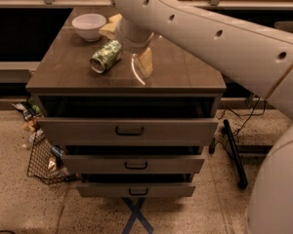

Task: Knock green can over

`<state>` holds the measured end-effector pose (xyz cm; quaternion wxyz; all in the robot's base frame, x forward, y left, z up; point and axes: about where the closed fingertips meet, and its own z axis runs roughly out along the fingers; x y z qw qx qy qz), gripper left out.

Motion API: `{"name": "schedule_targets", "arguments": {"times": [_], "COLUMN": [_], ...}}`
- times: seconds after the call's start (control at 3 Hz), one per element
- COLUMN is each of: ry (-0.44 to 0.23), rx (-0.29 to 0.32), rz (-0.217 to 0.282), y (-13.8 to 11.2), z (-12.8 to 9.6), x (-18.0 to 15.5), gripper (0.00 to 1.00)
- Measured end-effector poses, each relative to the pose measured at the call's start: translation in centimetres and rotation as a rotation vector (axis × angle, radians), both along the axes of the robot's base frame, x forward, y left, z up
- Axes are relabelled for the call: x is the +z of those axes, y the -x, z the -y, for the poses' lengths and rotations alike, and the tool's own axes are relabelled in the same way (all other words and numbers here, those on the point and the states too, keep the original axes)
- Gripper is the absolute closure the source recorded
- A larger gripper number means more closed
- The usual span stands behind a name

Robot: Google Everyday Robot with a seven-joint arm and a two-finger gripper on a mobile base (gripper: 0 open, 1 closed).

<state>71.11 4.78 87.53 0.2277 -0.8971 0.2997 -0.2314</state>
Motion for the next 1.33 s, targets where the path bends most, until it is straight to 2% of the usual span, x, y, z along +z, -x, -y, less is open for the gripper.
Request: {"name": "schedule_targets", "arguments": {"times": [0.33, 0.67, 1.0, 1.33], "ry": [-0.039, -0.163, -0.386, -0.480], "rx": [-0.052, -0.198, -0.409, -0.452], "rz": [-0.036, -0.127, -0.210, -0.208], "y": [-0.9, -2.6, -4.6, -5.4], "z": [1.1, 6.2, 12.4, 12.2], "x": [0.3, 0.6, 2.2, 4.8], "gripper": [0.00, 0.00, 0.00, 0.00]}}
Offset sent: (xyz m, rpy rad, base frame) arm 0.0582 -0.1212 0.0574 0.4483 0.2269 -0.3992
